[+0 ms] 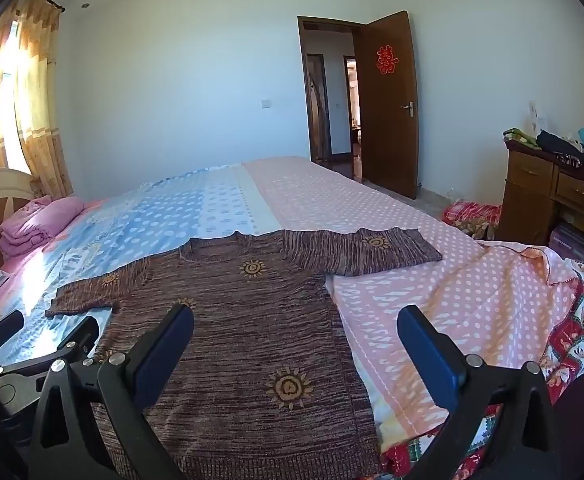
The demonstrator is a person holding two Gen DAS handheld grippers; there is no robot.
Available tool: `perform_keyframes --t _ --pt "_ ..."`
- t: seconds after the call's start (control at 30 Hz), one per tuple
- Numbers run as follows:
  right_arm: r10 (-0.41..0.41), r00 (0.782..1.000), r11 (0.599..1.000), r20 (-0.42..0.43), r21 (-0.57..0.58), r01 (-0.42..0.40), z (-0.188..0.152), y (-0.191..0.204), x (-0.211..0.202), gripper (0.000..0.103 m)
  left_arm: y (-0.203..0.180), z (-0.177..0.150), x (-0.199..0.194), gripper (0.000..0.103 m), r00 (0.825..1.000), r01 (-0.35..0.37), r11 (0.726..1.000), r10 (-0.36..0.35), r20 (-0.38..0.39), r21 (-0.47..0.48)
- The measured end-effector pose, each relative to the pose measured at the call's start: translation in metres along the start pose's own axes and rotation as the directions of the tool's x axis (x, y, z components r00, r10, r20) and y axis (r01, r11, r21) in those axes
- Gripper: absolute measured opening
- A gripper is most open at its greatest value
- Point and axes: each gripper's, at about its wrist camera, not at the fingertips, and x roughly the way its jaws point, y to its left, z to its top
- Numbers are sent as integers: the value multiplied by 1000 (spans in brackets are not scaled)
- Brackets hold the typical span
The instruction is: Fold small clothes
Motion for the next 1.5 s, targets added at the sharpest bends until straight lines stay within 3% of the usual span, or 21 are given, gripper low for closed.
perform_keyframes --t 1.5 --pt "-14 1000 1000 -14 -13 14 -9 9 2 102 -1 -7 4 103 1000 12 1000 -12 -27 -7"
